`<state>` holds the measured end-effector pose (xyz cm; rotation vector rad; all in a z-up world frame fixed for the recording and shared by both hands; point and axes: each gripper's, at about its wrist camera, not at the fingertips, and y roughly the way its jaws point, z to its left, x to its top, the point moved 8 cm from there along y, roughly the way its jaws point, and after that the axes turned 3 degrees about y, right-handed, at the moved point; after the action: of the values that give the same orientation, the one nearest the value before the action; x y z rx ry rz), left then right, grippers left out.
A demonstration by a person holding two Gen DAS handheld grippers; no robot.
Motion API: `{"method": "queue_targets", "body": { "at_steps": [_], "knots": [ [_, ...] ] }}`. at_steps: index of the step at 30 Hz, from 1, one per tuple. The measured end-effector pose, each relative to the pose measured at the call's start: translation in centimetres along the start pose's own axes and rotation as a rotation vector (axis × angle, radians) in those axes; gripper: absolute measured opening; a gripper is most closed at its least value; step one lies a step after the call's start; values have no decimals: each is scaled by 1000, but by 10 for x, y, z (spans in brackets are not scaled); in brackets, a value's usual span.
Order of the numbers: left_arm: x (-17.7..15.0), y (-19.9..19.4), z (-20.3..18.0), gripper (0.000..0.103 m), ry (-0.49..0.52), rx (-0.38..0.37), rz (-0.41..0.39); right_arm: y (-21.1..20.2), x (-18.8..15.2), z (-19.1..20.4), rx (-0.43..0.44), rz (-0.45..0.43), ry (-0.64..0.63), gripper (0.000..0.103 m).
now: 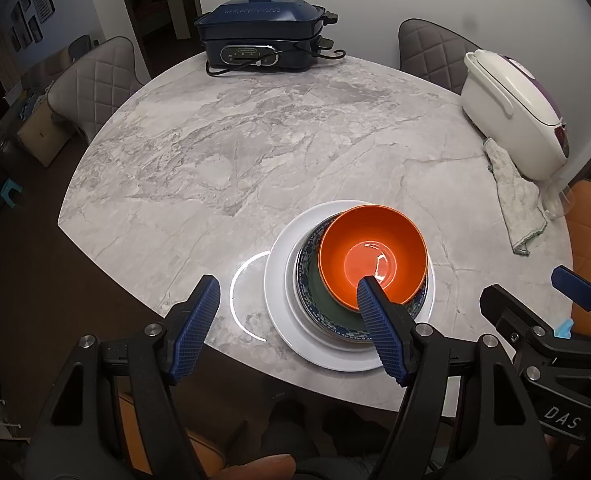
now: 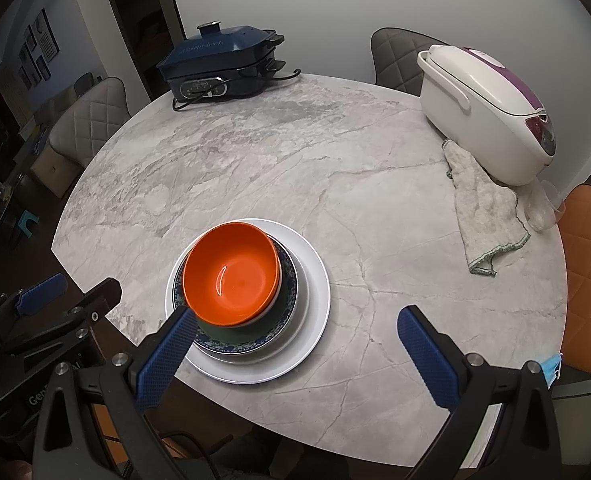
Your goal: Organize plates and bowls
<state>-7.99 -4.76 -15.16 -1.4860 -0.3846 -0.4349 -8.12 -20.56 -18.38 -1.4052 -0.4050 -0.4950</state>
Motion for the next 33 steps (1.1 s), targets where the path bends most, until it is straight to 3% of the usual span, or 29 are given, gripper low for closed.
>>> {"method": "queue_targets", "body": {
  "at_steps": [33],
  "knots": [
    [5,2,4,70,-4,-1,-2,4,2,0,1,6,-4,103]
  ]
}}
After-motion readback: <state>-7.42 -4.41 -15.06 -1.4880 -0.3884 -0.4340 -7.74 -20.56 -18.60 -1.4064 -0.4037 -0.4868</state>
